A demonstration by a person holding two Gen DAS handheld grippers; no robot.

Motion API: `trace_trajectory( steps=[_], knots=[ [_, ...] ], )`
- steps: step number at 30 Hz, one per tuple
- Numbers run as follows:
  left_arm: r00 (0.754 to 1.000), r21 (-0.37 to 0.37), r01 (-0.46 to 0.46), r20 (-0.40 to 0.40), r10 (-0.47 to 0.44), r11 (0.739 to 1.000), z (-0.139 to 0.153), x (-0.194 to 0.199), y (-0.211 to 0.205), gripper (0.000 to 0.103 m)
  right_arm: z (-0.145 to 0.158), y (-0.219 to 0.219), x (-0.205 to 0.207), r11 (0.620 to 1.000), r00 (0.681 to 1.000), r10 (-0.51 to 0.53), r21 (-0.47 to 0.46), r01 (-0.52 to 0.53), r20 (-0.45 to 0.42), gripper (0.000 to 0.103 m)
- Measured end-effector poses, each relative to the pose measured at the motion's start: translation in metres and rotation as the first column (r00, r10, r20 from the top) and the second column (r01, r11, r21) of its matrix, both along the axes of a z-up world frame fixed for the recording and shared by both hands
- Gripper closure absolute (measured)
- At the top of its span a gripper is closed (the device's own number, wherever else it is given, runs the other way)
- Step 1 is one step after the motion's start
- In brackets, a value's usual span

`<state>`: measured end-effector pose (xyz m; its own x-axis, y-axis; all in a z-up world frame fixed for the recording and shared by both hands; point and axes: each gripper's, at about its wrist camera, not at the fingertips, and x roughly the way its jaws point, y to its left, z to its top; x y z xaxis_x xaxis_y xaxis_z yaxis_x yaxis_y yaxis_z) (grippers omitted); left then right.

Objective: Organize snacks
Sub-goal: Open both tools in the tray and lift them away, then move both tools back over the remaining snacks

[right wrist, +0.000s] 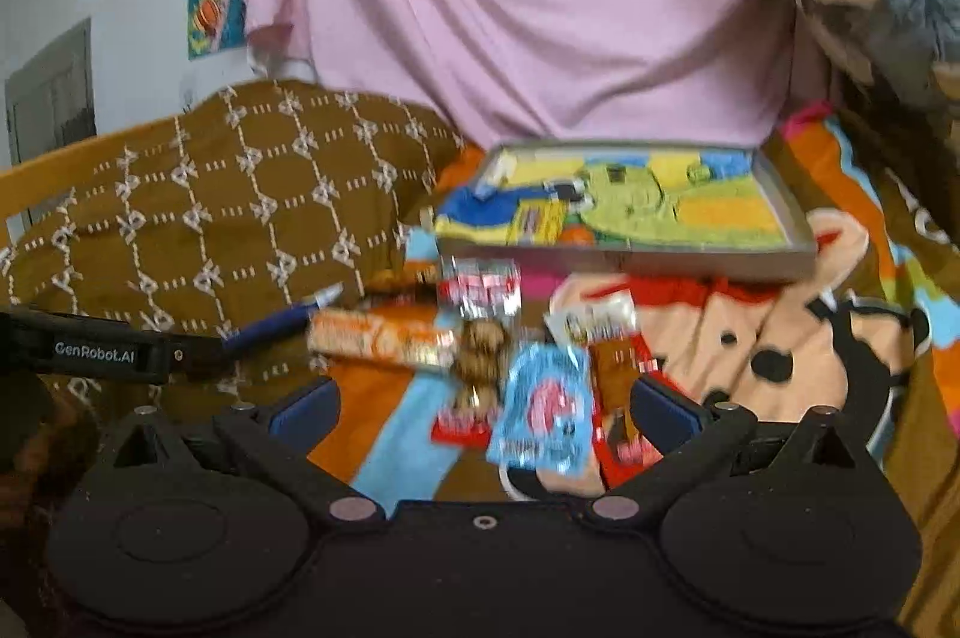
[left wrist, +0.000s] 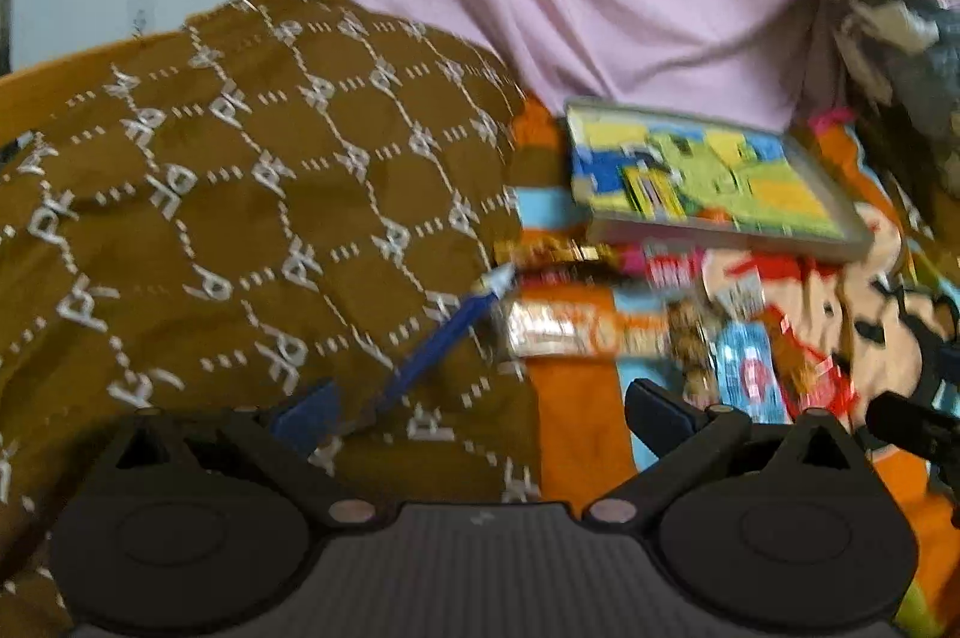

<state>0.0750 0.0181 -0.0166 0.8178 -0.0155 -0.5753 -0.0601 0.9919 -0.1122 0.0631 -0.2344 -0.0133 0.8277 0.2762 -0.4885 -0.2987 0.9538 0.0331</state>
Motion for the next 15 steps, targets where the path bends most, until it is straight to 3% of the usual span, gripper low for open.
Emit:
trace_trajectory(
  steps=[7, 15],
  knots=[
    [0.995, 0.054, 0.079, -0.063, -0.075, 0.995, -0.015, -0.004, -0.017, 0.000, -0.024, -0.005, -0.003, 0.999, 0.995, -0.036, -0.036, 0.032, -0.088, 0.001],
    [0.989, 0.074, 0.125, -0.091, -0.118, 0.989, -0.022, -0.003, -0.028, 0.000, -0.037, -0.010, 0.000, 0.999, 0.983, -0.043, 0.001, 0.044, -0.178, 0.001]
  ],
)
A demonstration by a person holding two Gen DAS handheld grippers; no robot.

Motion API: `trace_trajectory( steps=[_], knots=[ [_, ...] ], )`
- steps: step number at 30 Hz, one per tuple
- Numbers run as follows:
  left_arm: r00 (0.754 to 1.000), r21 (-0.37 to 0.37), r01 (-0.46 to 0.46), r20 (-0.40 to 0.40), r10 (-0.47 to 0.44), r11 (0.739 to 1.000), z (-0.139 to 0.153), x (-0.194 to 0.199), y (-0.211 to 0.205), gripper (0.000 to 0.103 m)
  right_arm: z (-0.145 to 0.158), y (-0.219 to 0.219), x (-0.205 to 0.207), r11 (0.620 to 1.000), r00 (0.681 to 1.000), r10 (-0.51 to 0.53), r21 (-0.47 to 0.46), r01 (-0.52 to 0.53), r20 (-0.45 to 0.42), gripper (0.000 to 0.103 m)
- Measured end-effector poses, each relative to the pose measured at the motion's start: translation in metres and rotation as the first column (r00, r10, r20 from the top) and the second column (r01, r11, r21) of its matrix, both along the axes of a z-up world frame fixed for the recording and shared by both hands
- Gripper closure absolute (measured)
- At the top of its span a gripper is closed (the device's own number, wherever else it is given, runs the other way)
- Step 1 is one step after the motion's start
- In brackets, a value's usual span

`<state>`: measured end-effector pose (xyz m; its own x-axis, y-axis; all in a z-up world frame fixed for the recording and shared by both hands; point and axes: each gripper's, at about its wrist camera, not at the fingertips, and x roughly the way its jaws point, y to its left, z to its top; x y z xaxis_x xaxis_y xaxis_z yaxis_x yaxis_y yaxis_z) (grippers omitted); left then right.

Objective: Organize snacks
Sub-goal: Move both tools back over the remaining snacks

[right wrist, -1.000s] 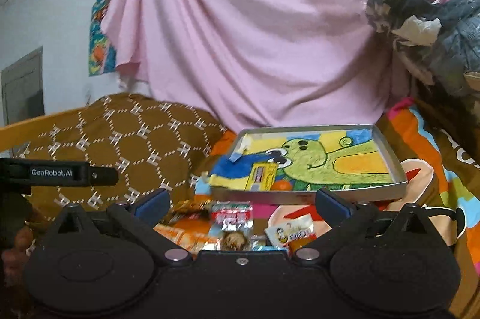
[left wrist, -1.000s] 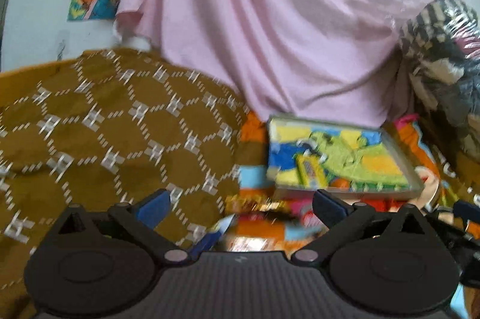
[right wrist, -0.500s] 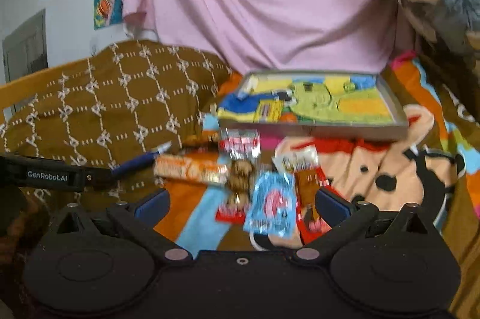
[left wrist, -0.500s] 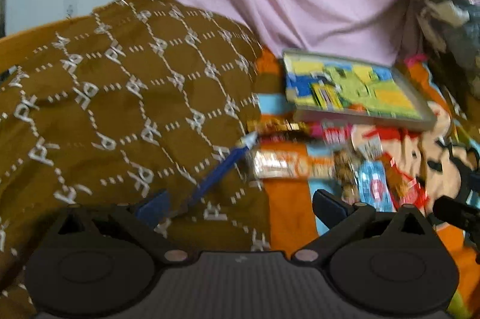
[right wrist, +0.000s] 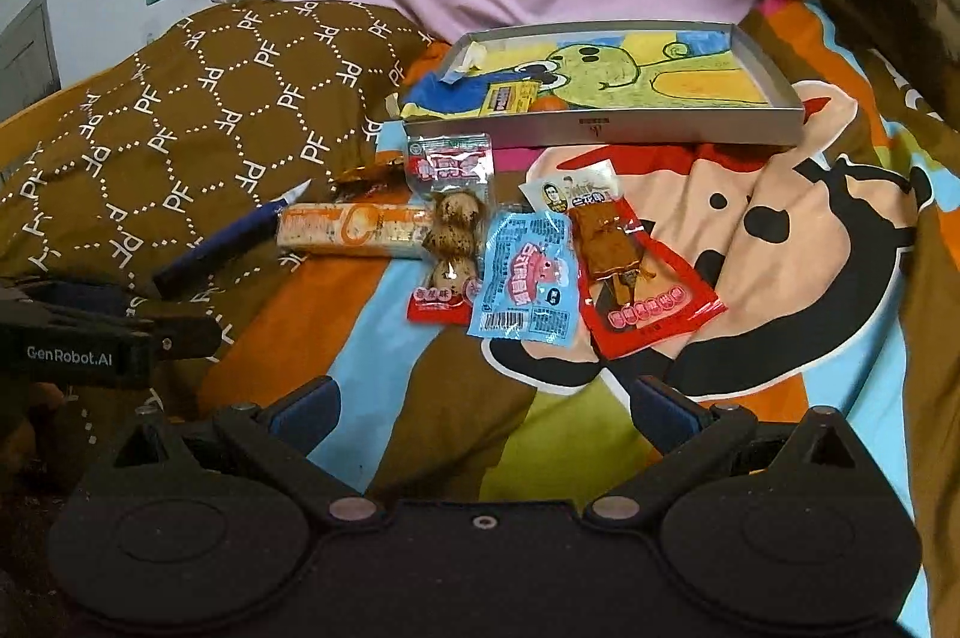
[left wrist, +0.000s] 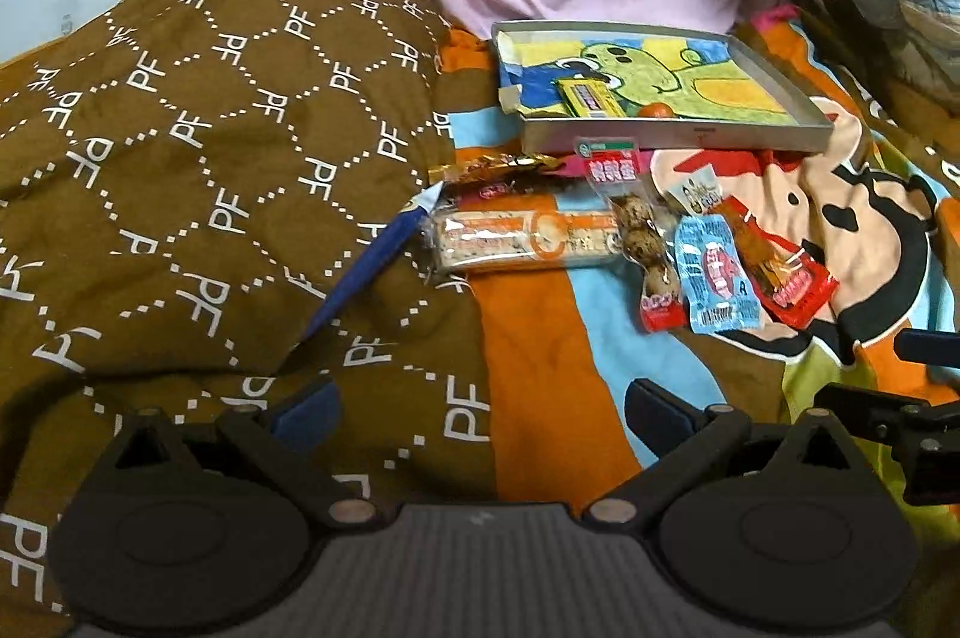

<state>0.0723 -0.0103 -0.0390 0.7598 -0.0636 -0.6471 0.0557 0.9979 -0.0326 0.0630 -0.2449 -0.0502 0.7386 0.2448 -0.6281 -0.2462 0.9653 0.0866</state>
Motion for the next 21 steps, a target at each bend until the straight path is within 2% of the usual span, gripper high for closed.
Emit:
trace_trajectory(
  steps=[21],
  knots=[
    [1.000, 0.010, -0.003, 0.021, 0.003, 1.000, 0.0026, 0.0038, 0.0010, 0.000, 0.0002, 0.0090, 0.0100, 1.000, 1.000, 0.017, 0.000, -0.017, 0.011, 0.001]
  ],
)
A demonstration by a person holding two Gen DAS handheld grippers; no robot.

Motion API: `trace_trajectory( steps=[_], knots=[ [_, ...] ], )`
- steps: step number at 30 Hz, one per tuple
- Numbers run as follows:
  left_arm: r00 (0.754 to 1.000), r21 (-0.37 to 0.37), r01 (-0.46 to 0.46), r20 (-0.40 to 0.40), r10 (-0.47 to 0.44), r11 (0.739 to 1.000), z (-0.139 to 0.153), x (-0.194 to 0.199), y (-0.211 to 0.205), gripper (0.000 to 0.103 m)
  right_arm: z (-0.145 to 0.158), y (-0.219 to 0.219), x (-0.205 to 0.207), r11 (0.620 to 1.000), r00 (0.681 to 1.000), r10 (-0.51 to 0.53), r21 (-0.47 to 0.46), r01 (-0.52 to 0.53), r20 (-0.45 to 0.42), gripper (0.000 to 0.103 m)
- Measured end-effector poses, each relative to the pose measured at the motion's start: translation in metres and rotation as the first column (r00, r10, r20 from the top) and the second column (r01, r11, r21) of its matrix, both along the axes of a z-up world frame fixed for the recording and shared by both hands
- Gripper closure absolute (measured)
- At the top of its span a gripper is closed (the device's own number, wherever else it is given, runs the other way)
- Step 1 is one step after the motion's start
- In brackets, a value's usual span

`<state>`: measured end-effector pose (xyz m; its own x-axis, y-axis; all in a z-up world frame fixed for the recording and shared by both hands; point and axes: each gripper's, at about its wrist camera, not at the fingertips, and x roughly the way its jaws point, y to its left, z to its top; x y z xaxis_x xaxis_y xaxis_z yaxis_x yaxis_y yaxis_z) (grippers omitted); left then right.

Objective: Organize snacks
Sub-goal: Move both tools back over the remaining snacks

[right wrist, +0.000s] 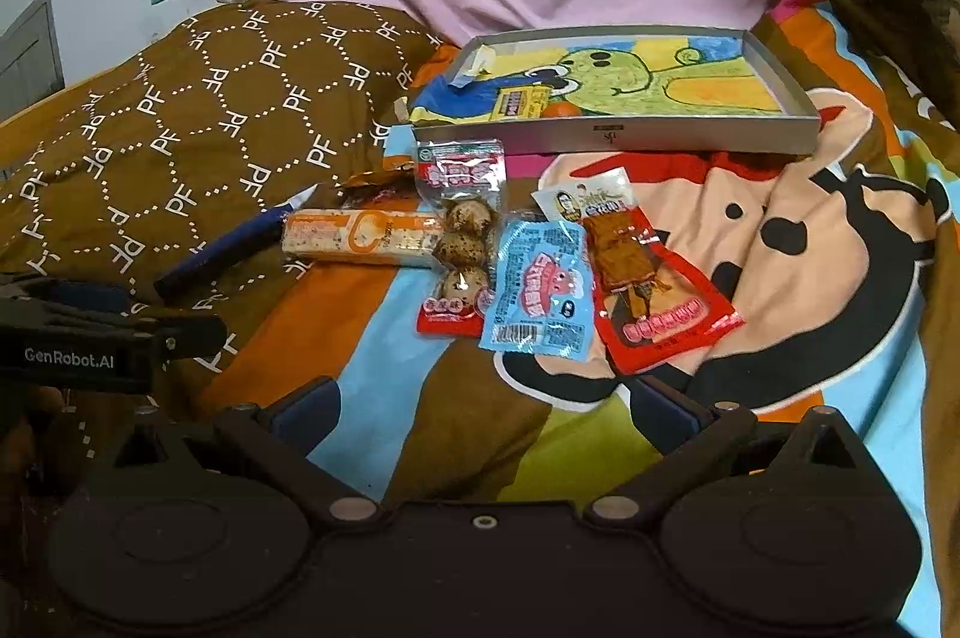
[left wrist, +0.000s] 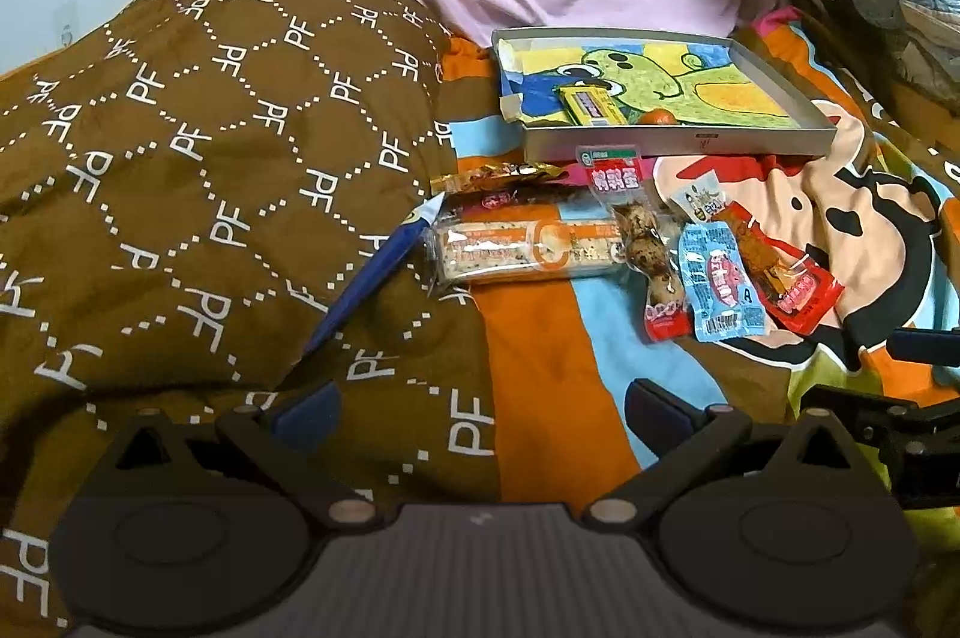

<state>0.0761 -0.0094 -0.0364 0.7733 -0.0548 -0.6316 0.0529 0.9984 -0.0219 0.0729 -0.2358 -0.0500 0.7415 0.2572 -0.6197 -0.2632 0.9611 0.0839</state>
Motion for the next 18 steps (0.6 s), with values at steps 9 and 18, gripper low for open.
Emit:
trace_trajectory(
  steps=[9, 18],
  knots=[
    [0.997, 0.027, -0.040, 0.061, 0.039, 0.999, 0.009, 0.010, 0.011, 0.000, -0.001, 0.017, 0.016, 0.997, 0.996, 0.078, 0.000, -0.078, 0.045, 0.001],
    [0.998, 0.132, -0.002, 0.069, -0.007, 0.991, 0.015, 0.047, 0.029, 0.000, -0.008, 0.032, 0.044, 0.991, 0.991, 0.133, 0.013, -0.134, 0.029, 0.001]
  ],
)
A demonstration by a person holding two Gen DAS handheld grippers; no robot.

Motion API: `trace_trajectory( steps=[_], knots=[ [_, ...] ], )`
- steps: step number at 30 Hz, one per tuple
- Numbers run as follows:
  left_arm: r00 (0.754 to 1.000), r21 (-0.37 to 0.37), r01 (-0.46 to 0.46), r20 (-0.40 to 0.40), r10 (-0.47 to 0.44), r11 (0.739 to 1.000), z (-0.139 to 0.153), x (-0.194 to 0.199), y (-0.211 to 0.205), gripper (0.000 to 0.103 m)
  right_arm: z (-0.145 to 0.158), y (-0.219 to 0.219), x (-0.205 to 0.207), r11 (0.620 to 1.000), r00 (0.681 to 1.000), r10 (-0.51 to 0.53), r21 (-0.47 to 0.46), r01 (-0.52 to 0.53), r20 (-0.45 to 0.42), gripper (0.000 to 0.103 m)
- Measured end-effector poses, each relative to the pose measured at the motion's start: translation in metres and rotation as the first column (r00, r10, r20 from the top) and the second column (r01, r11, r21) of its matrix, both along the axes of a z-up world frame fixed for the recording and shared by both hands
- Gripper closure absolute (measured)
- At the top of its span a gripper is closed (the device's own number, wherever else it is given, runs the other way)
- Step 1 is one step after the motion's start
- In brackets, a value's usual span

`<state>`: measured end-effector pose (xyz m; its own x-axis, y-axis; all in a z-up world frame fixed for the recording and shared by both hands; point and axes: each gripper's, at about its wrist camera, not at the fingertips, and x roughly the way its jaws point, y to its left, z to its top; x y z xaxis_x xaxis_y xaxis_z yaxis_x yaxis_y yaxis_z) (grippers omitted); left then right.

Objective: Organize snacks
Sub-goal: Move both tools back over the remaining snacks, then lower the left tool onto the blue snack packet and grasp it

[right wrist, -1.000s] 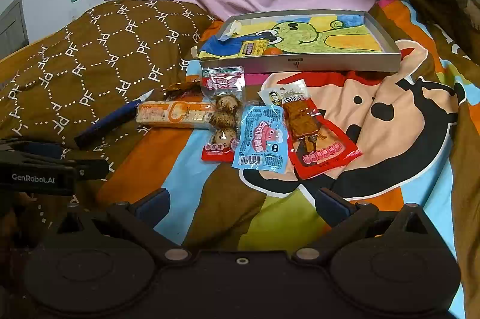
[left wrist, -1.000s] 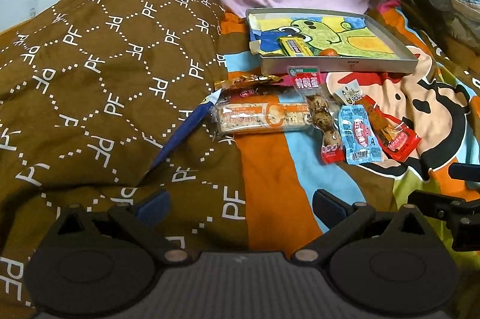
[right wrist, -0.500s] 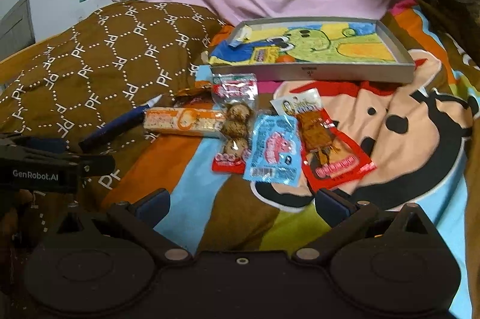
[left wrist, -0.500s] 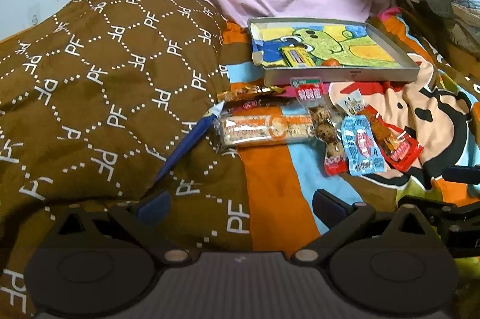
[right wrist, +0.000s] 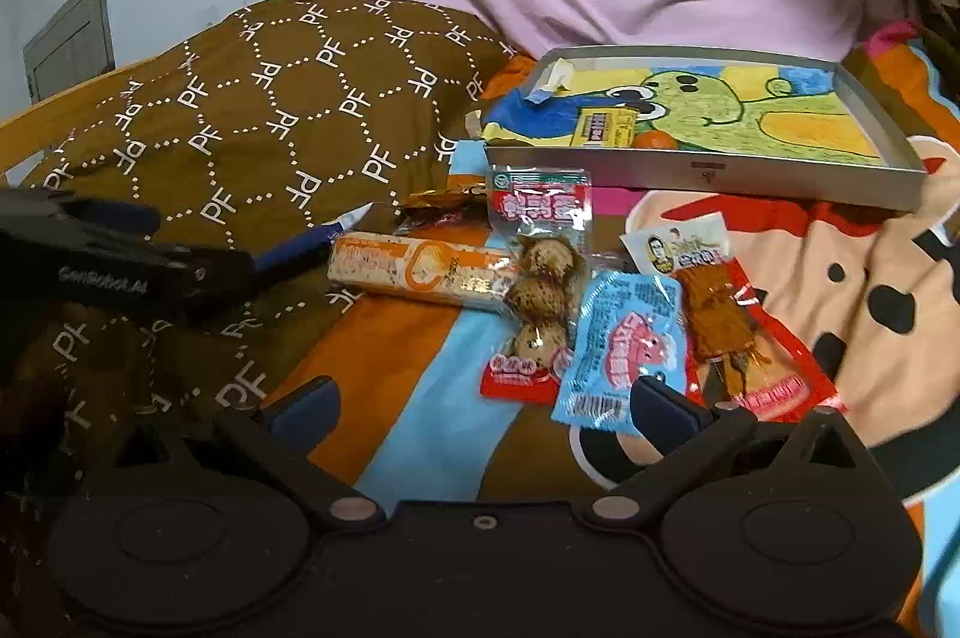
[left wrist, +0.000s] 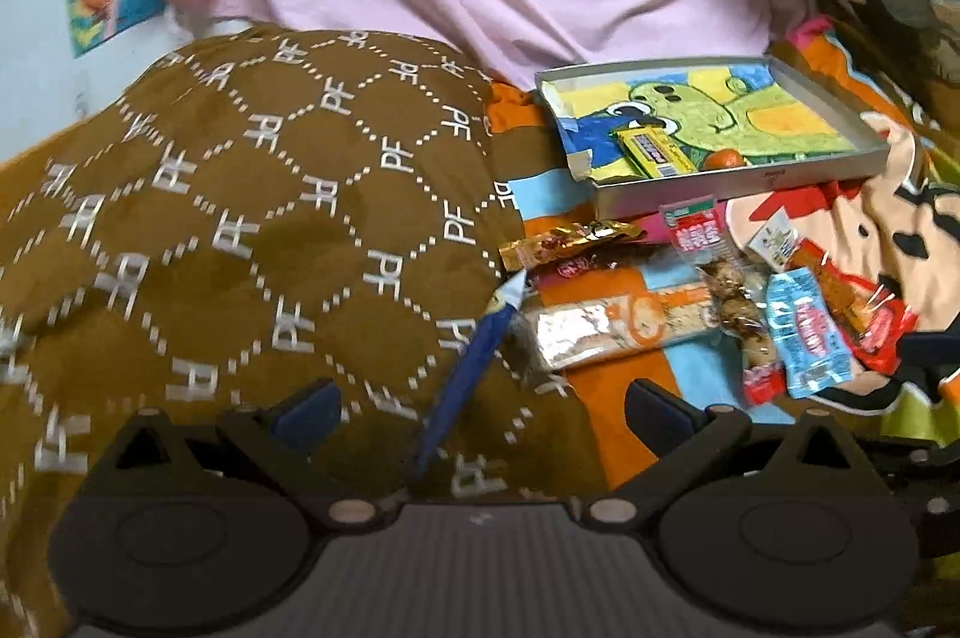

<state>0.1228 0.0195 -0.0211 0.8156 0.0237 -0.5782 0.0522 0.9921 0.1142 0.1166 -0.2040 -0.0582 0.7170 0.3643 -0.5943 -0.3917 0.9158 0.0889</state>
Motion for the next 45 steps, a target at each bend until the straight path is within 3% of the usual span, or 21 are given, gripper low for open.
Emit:
trace_trajectory(
  steps=[3, 7, 18, 25, 31, 38, 41, 42, 45],
  knots=[
    [0.999, 0.023, 0.045, -0.009, -0.045, 0.999, -0.003, 0.019, 0.005, 0.000, -0.002, 0.004, 0.009, 1.000, 1.000, 0.010, -0.009, -0.010, -0.006, 0.001],
    [0.995, -0.003, 0.084, -0.048, -0.084, 0.996, -0.013, 0.039, 0.017, 0.000, -0.006, 0.008, 0.019, 0.999, 0.999, 0.030, -0.011, -0.030, -0.019, 0.001],
    [0.958, -0.222, 0.195, -0.168, -0.234, 0.955, -0.033, 0.071, 0.045, 0.000, -0.025, 0.026, 0.055, 0.997, 0.992, 0.067, 0.044, -0.063, -0.106, 0.006],
    [0.945, -0.302, 0.155, -0.233, -0.231, 0.941, -0.040, 0.083, 0.060, 0.000, -0.033, 0.021, 0.075, 1.000, 0.994, -0.010, 0.020, 0.012, -0.111, 0.006],
    [0.933, -0.370, 0.141, -0.259, -0.248, 0.918, -0.044, 0.086, 0.064, 0.000, -0.034, 0.026, 0.091, 0.999, 0.991, 0.031, 0.022, -0.028, -0.127, 0.004],
    [0.895, -0.419, 0.218, -0.274, -0.351, 0.882, -0.046, 0.080, 0.049, 0.002, -0.037, 0.035, 0.086, 0.997, 0.989, 0.079, 0.016, -0.078, -0.129, 0.006],
    [0.879, -0.482, 0.239, -0.263, -0.399, 0.843, -0.045, 0.080, 0.049, 0.002, -0.035, 0.033, 0.085, 0.996, 0.987, 0.089, 0.018, -0.087, -0.133, 0.009],
    [0.879, -0.494, 0.235, -0.261, -0.400, 0.837, -0.044, 0.080, 0.050, 0.002, -0.034, 0.032, 0.087, 0.997, 0.988, 0.082, 0.010, -0.081, -0.128, 0.010],
    [0.898, -0.488, 0.183, -0.270, -0.347, 0.853, -0.045, 0.083, 0.056, 0.002, -0.035, 0.030, 0.093, 0.998, 0.991, 0.053, -0.008, -0.055, -0.123, 0.009]
  ],
)
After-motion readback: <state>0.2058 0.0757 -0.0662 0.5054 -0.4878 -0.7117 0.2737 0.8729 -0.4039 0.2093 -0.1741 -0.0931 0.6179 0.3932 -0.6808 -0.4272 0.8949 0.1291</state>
